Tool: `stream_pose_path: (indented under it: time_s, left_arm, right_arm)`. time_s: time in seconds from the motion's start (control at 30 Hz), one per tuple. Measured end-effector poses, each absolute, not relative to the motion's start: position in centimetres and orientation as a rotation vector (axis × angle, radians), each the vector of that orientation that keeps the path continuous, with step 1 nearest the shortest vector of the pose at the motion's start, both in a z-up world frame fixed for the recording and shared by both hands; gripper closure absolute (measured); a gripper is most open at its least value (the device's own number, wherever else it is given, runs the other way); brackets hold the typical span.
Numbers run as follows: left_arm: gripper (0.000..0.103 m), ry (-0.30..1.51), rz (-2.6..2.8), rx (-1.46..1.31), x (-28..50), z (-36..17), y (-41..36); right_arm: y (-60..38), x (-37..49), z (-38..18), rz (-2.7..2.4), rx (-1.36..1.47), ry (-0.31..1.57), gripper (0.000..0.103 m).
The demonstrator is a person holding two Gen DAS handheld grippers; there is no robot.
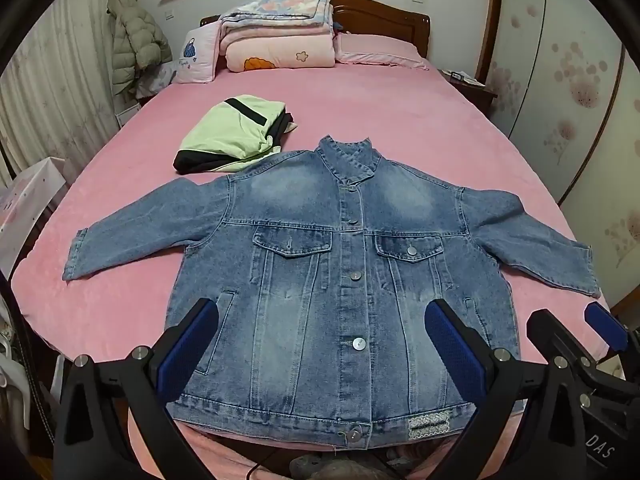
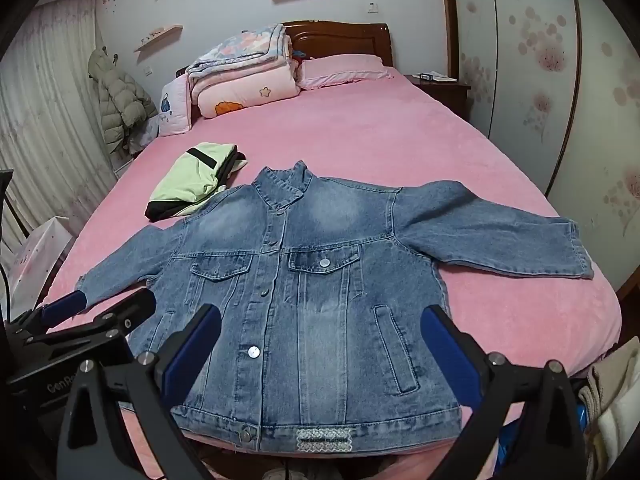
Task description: Fold large clothes
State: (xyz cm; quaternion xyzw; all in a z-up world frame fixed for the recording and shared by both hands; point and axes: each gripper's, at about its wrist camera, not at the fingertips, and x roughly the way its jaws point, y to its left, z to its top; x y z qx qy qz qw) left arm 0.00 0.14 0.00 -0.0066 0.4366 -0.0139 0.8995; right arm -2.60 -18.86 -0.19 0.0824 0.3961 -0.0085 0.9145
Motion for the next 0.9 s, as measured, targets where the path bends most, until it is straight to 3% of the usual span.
stream_pose_path:
  time_s: [0.67,0.9]
  left_arm:
    - [0.001,0.911,-0.015,-0.001,0.1,0.22,0.19]
    - [0.001,0.909,-0.014,-0.002,-0.06,0.07,0.22]
  right_arm:
    - [-18.84,-2.77,-0.33,-0.027,0.19,0.809,0.003]
    - [-18.45,-2.97,-0.14,-0.012,0.18,0.797,0.011]
